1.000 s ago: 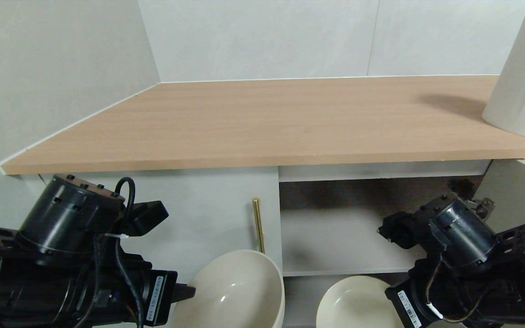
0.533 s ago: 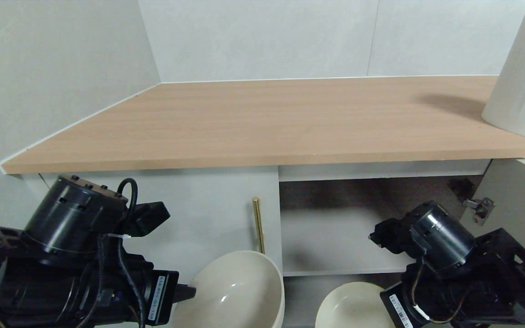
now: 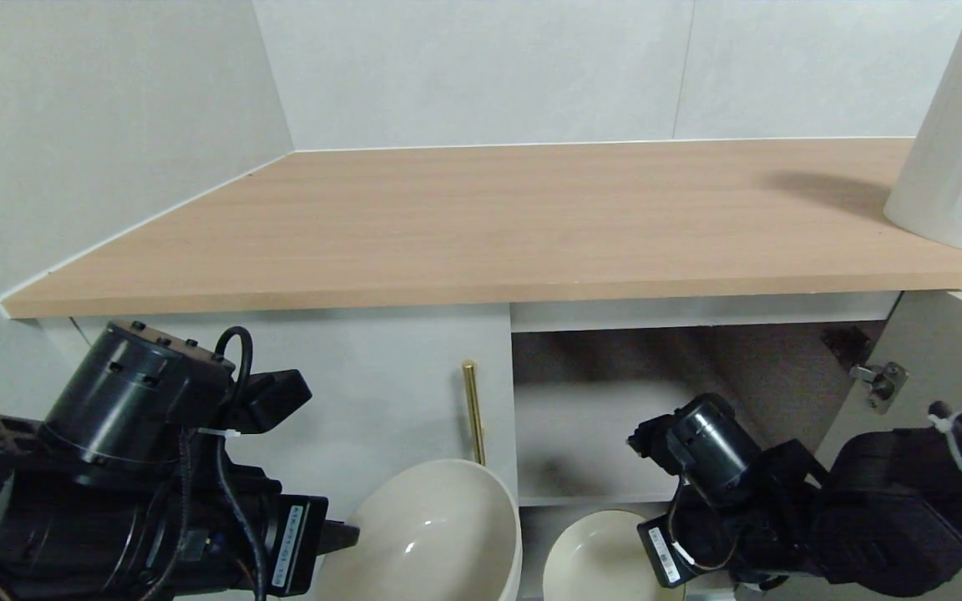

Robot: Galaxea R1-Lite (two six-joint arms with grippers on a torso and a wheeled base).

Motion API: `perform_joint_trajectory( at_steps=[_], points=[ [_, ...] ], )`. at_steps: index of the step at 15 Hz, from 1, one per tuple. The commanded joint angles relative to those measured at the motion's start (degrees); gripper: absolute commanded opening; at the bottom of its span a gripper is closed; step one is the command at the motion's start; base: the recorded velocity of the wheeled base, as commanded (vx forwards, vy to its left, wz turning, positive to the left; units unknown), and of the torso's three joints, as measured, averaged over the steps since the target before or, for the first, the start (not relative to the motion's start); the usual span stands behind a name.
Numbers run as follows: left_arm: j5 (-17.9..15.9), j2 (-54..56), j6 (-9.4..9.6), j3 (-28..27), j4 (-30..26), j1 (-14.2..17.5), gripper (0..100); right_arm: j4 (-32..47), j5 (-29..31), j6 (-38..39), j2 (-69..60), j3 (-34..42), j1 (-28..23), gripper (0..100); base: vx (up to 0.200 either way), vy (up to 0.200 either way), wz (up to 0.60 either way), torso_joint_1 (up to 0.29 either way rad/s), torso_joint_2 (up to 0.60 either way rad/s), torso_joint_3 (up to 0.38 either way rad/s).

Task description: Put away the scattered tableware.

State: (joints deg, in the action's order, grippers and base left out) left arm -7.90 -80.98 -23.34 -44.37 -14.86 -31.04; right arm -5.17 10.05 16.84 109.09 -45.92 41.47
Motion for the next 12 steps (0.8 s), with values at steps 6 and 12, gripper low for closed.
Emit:
perform_joint_trajectory(
  at_steps=[6,12],
  points=[
    [0.1,0.1,-0.03,0.0,0.0,0.0,0,-13.3,-0.7,6.6,11.2,-0.2,-4.6,0,0.0,0.0,0.0,0.0,0.0,0.0],
    [0.1,0.0,-0.03,0.0,0.0,0.0,0,-25.0,0.1,12.3,18.0,-3.1,-10.6,0,0.0,0.0,0.0,0.0,0.0,0.0]
  ],
)
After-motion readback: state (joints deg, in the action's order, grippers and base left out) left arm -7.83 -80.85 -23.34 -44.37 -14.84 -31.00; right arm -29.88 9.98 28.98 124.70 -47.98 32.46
